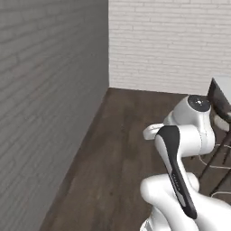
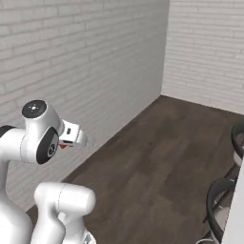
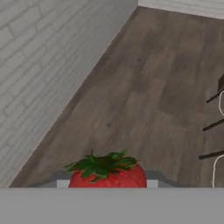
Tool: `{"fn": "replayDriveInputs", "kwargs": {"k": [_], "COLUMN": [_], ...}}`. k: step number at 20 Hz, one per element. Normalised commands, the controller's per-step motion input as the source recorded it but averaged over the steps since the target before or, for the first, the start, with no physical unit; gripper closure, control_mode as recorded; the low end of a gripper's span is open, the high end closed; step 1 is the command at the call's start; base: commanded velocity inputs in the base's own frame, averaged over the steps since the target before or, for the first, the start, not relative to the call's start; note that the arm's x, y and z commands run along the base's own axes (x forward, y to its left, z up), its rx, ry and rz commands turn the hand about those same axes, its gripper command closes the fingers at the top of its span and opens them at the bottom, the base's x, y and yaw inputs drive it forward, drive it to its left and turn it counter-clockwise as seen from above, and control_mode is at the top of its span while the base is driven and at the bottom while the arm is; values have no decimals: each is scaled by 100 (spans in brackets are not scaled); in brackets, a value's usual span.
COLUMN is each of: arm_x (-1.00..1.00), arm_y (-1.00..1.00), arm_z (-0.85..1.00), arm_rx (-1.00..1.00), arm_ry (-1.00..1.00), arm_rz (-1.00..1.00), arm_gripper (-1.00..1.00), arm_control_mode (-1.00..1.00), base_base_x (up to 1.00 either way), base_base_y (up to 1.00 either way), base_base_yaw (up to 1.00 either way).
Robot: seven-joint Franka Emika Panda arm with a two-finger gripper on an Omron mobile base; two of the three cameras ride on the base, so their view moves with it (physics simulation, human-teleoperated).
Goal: Take the strawberry from the fridge and place it on top of the pancake, located on the dining counter.
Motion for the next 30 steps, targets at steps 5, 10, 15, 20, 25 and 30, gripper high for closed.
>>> {"fn": "replayDriveInputs", "kwargs": {"k": [5, 10, 15, 20, 25, 30], "arm_x": [0, 0, 0, 0, 0, 0], "arm_y": [0, 0, 0, 0, 0, 0], "arm_z": [0, 0, 0, 0, 0, 0], "arm_rx": [0, 0, 0, 0, 0, 0], "arm_ry": [0, 0, 0, 0, 0, 0], "arm_rz": [0, 0, 0, 0, 0, 0], "arm_gripper": [100, 100, 100, 100, 100, 100], "arm_control_mode": [100, 100, 100, 100, 100, 100], "base_base_x": [0, 24, 80, 93, 91, 81], "base_base_y": [0, 45, 100, 100, 100, 68], "base_base_yaw": [-87, -77, -52, -47, -48, -52]}}
